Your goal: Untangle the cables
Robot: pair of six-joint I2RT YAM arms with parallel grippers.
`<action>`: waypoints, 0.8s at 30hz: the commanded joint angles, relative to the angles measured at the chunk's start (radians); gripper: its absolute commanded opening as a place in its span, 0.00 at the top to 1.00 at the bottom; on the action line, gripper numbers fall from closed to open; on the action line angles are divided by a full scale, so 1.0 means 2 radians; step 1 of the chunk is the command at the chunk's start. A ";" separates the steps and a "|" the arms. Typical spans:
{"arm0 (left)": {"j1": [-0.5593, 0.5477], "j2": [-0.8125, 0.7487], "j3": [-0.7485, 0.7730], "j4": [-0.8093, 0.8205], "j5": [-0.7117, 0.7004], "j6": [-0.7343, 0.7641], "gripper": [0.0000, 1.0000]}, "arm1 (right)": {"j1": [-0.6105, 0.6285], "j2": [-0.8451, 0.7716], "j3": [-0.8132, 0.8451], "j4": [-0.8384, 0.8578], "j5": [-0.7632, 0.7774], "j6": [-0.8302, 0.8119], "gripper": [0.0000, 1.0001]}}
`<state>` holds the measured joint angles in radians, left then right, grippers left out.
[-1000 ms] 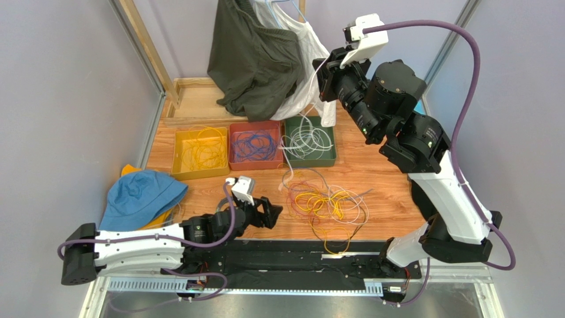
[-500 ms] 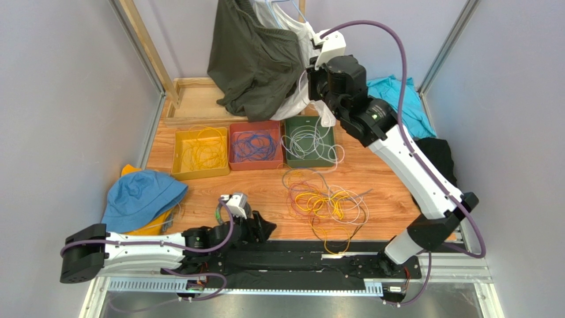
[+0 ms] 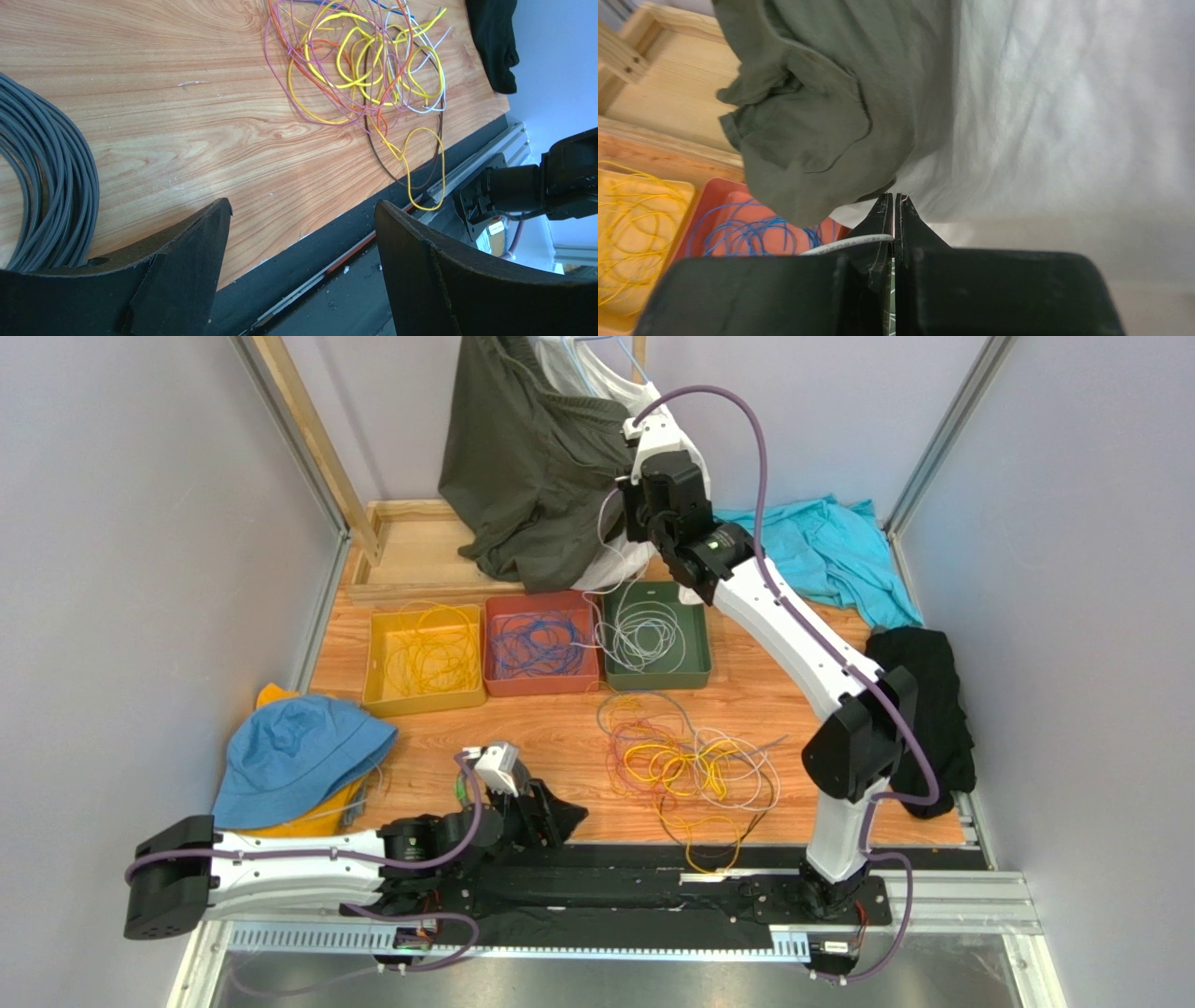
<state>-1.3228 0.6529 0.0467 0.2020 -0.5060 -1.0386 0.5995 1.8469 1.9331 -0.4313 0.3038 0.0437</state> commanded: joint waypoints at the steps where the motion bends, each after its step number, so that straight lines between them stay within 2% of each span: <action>1: -0.003 -0.007 -0.041 0.009 0.008 0.001 0.16 | -0.024 0.025 0.007 0.056 0.007 -0.006 1.00; 11: -0.003 -0.001 -0.041 0.008 0.004 0.002 0.16 | -0.052 0.033 -0.124 0.137 0.071 -0.005 1.00; 19: -0.003 0.000 -0.040 0.006 0.008 0.003 0.16 | -0.057 0.053 -0.154 0.134 0.067 0.003 1.00; 20: -0.003 0.001 -0.039 0.006 0.008 0.003 0.16 | -0.057 0.054 -0.153 0.128 0.070 0.008 0.98; 22: -0.003 0.000 -0.040 0.008 0.008 0.004 0.16 | -0.056 0.053 -0.151 0.109 0.068 0.018 0.87; 24: -0.003 -0.001 -0.041 0.008 0.005 0.006 0.16 | -0.050 0.043 -0.168 0.107 0.065 0.029 0.94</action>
<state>-1.3228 0.6537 0.0467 0.1986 -0.4980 -1.0378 0.4896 1.9530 1.6291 -0.2276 0.4217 0.0582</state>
